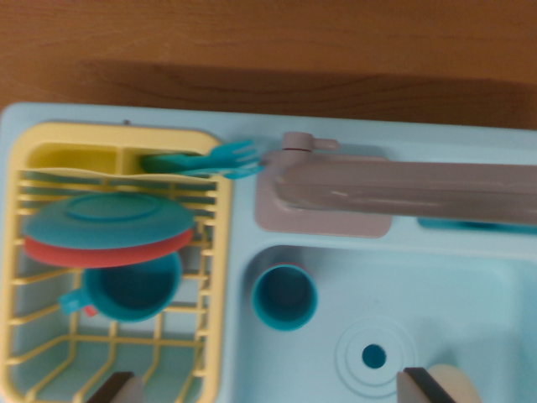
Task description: Pick detergent from the sink
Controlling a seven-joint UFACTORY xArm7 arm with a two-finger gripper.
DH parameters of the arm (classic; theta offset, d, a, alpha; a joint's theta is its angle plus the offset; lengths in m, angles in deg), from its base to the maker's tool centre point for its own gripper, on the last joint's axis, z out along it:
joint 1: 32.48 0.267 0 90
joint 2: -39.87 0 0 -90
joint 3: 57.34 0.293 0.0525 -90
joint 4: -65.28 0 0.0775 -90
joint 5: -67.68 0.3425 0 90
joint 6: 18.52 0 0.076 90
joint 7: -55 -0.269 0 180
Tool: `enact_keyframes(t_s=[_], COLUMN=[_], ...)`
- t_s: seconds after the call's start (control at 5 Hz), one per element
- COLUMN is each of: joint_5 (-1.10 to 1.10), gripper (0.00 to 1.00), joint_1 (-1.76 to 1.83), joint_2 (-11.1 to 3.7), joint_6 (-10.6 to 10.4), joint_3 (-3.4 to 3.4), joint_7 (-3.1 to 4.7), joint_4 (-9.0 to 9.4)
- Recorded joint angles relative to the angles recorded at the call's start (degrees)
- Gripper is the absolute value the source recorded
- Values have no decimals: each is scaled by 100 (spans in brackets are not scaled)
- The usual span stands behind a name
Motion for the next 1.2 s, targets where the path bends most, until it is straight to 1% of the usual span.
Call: enact_keyframes(t_s=[0.2, 0.4, 0.6, 0.8, 1.0, 1.2], joint_5=[0, 23, 23, 45, 45, 70], gripper=[0, 0, 0, 0, 0, 0], joint_1=[0, -56, -56, -112, -112, -171], joint_2=[0, -20, -20, -39, -39, -60], joint_6=[0, -255, -255, -509, -509, -781], joint_3=[0, -59, -59, -117, -117, -180], joint_7=[0, 129, 129, 257, 257, 394], joint_4=[0, 246, 246, 490, 490, 753])
